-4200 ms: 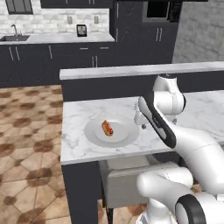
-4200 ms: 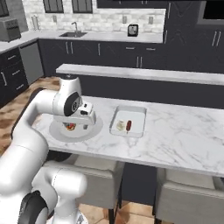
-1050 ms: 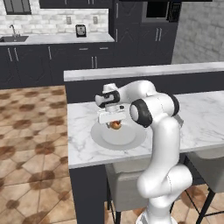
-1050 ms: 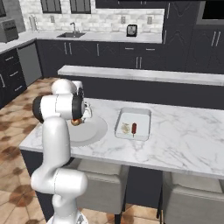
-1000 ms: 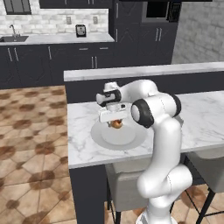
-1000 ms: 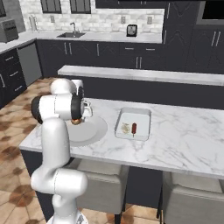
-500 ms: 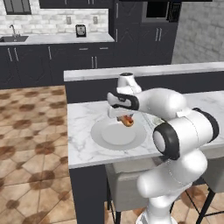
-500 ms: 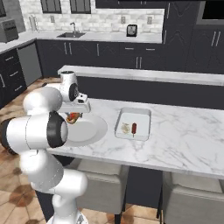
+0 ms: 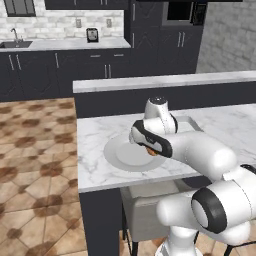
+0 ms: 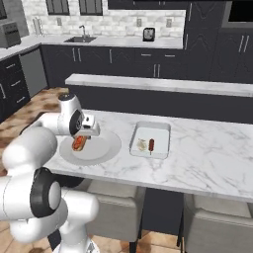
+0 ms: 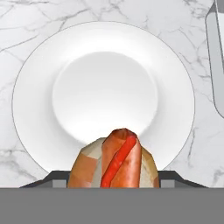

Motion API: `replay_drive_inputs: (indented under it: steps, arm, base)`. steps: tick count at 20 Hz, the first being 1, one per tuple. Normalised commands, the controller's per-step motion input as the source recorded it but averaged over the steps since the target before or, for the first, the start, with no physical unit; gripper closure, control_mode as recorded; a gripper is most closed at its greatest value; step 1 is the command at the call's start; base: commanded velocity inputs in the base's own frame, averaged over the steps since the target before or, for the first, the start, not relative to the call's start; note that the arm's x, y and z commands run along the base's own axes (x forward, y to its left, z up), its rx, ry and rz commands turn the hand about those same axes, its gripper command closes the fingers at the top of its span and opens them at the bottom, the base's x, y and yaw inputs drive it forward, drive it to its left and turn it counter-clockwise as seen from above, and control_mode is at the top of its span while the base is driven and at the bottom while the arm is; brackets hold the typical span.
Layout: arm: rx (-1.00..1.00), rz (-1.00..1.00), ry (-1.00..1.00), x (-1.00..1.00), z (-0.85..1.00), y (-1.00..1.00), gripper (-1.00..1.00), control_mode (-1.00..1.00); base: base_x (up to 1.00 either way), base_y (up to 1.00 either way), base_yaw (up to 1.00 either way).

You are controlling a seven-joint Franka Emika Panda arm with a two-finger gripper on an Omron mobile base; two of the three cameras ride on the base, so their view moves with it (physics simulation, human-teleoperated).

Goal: Place one cooked food and one vegetable from the large plate to each tupperware container.

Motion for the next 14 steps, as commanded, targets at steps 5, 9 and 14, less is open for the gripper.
replay_drive_inputs:
  steps: [5,9,14]
  arm:
    - [0.00,0.00,0.00,0.00,0.00,0.00,1.00,-1.00]
    - [0.00,0.00,0.00,0.00,0.00,0.00,1.00,1.00]
    - [0.00,0.00,0.00,0.00,0.00,0.00,1.00,1.00]
  base:
    - [0.00,0.00,0.00]
    - [0.00,-0.24,0.00]
    - [0.00,-0.96,0.00]
